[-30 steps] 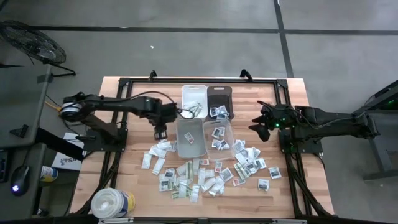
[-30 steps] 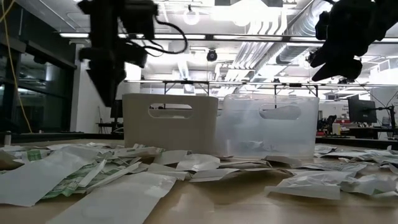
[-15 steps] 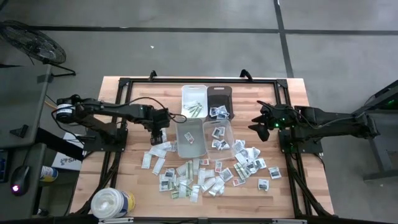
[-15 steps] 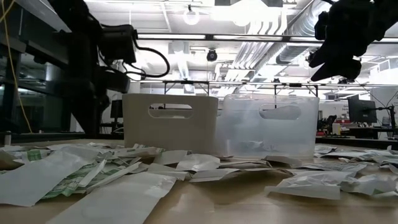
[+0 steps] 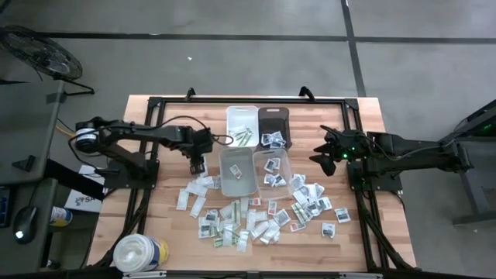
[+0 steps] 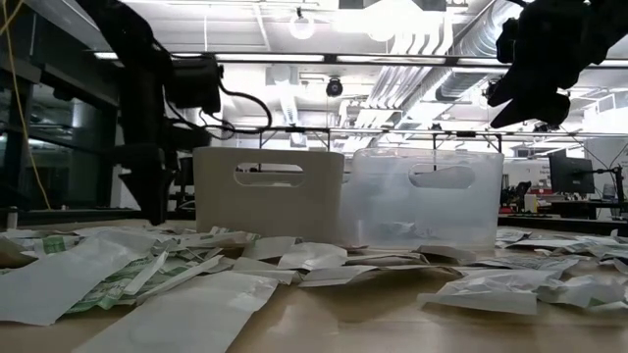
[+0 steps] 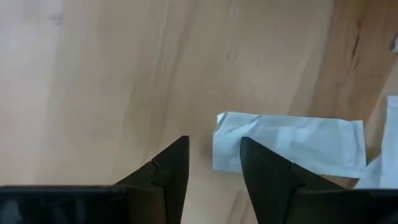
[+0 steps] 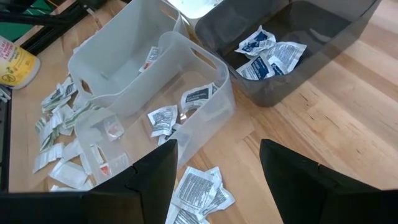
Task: Pick & Place First Aid Supplies
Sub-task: Put the green bandage pack into the white bin
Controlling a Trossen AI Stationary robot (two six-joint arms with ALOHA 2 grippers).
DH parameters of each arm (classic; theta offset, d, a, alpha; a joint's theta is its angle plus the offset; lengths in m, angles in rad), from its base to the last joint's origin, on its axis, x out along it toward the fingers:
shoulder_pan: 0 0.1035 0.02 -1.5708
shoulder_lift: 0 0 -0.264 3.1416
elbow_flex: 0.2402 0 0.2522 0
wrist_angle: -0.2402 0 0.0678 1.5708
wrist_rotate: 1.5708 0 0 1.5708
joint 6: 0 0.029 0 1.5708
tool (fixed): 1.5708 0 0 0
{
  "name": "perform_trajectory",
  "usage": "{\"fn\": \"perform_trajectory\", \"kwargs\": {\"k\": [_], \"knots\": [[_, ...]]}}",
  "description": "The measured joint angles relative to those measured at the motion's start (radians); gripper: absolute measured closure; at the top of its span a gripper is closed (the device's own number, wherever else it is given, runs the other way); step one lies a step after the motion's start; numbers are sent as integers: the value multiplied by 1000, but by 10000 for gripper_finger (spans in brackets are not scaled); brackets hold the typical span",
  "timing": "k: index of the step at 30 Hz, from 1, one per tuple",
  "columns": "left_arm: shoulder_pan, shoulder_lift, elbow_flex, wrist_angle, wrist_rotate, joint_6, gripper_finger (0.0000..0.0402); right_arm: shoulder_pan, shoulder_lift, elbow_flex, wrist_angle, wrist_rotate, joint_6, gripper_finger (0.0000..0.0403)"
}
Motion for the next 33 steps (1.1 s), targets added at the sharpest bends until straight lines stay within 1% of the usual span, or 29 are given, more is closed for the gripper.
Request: {"fn": "perform_trajectory", "kwargs": {"k": [4, 6, 9, 16, 19, 29, 33], "knots": [[29, 55, 5, 0, 37, 11, 260, 0, 0, 0, 3, 3, 0, 181], [31, 88, 5, -1, 63, 29, 260, 0, 0, 0, 3, 3, 1, 181], [31, 123, 9, -17, 75, 54, 260, 0, 0, 0, 3, 3, 7, 181], [31, 139, 8, -24, 81, 62, 264, 0, 0, 0, 6, 3, 7, 181], [31, 140, 8, -31, 81, 62, 285, 0, 0, 0, 6, 3, 7, 181], [31, 140, 8, -45, 57, 25, 389, 0, 0, 0, 6, 3, 7, 181], [31, 131, 8, -49, 59, 10, 397, 0, 0, 0, 6, 3, 6, 181]]}}
